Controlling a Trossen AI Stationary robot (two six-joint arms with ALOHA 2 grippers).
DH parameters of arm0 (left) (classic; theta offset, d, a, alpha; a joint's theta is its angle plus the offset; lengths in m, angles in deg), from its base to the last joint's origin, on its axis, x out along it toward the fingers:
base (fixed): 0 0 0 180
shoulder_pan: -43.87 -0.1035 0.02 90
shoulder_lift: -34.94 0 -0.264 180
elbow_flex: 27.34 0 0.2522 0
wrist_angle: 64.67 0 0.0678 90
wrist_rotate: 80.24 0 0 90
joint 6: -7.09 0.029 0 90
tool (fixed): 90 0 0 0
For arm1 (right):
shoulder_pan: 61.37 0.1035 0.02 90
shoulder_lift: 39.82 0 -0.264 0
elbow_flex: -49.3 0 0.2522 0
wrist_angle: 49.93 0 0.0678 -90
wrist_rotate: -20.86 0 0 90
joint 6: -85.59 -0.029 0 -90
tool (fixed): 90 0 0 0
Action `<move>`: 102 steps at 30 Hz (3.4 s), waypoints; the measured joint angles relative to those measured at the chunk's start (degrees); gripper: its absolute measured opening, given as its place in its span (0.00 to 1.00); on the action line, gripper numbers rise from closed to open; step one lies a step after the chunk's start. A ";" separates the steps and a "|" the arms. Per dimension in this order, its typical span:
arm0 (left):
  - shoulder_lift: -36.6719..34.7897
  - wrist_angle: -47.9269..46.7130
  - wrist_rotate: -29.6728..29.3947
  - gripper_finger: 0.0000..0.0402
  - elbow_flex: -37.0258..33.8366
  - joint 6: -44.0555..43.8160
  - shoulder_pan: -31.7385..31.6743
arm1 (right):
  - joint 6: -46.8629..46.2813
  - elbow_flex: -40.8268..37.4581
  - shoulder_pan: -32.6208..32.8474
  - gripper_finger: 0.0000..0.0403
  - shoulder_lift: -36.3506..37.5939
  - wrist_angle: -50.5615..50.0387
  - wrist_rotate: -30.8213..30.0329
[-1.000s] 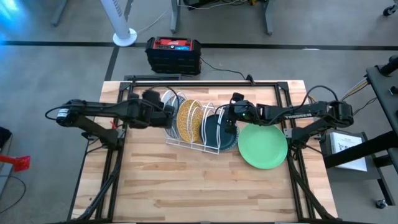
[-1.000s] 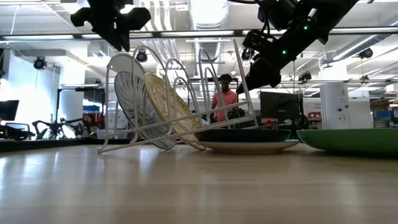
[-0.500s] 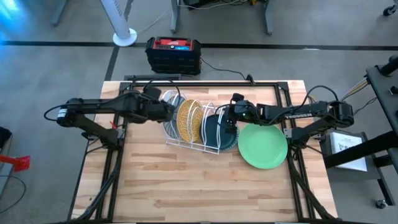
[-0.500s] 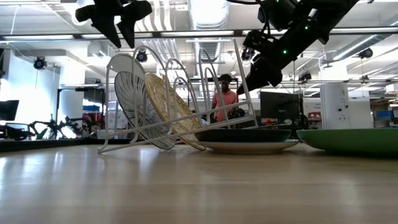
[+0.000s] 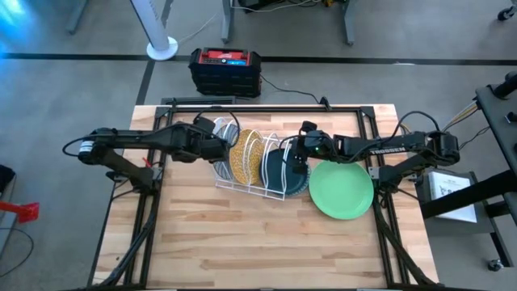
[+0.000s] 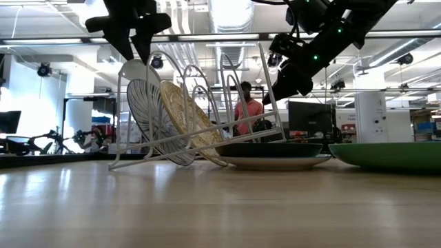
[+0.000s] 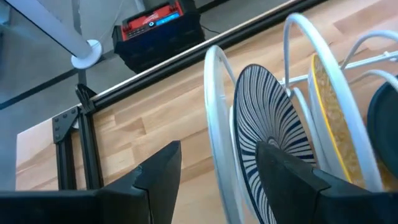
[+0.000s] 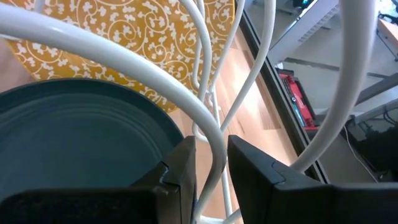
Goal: Sort dishes
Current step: Adjust the dish rack
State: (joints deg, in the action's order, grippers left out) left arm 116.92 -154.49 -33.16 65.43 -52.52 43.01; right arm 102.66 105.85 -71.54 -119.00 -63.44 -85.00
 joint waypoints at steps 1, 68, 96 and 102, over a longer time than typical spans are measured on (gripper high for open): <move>0.36 0.01 0.00 0.48 -0.10 0.09 0.00 | 0.38 0.00 0.00 0.21 0.00 0.02 0.00; 3.95 -11.89 -6.14 0.04 -0.29 -4.93 -0.42 | 14.60 9.83 -0.46 0.00 -14.88 10.99 0.66; 2.84 -14.40 -6.16 0.04 -0.47 -8.01 -1.80 | 16.12 14.60 -3.30 0.00 -19.84 11.56 4.77; 2.93 -13.96 -6.22 0.04 -1.01 -8.66 -2.70 | 16.45 14.60 -3.30 0.00 -20.43 11.15 6.54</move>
State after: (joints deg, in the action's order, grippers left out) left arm 119.85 -168.45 -39.38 64.42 -61.18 40.32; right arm 119.11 120.45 -74.84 -139.43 -52.29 -78.46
